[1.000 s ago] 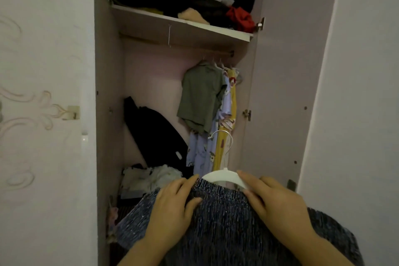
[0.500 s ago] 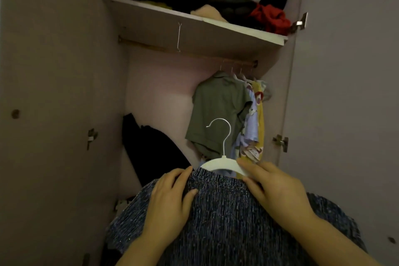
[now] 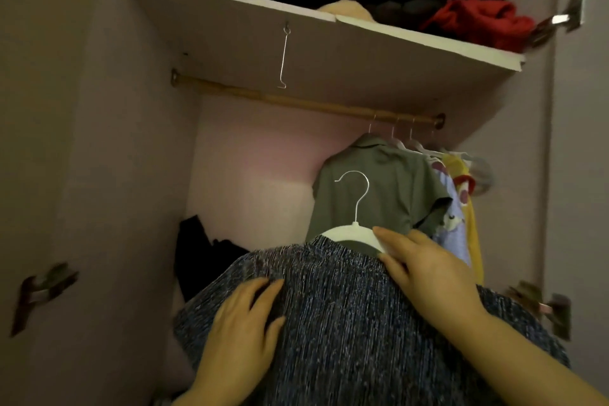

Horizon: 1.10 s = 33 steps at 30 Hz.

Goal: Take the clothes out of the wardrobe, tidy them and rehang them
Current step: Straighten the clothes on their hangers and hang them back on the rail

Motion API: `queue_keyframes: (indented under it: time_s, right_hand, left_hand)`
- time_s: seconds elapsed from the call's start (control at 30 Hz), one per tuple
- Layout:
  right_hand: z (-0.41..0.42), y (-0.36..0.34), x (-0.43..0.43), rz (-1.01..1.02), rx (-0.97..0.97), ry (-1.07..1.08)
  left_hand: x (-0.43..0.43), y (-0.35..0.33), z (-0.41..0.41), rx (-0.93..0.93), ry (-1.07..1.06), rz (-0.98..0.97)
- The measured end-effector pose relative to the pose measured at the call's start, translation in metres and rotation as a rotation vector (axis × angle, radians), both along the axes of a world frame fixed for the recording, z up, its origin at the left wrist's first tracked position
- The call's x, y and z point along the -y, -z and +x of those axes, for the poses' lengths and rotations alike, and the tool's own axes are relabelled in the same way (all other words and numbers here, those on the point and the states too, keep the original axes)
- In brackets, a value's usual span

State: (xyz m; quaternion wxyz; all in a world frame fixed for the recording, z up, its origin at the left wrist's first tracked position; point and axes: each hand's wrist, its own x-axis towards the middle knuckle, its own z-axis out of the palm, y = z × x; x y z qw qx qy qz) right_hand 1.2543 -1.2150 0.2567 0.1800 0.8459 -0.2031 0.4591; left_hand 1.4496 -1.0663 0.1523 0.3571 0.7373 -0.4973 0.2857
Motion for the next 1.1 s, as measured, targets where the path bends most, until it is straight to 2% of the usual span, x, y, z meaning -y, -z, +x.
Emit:
queue_keyframes:
  time_s: [0.27, 0.63, 0.87, 1.1]
  right_hand:
    - [0.096, -0.075, 0.116, 0.027, -0.019, 0.051]
    - [0.174, -0.166, 0.18, -0.108, 0.012, 0.203]
    - [0.201, -0.215, 0.2, -0.126, 0.066, 0.352]
    - [0.236, -0.235, 0.21, -0.014, 0.034, 0.419]
  left_hand:
    - [0.092, -0.015, 0.088, 0.025, -0.102, 0.157]
    - [0.183, -0.078, 0.189, 0.103, -0.018, 0.048]
    - [0.22, -0.129, 0.227, 0.164, 0.013, -0.051]
    - [0.237, -0.151, 0.237, 0.172, 0.035, -0.074]
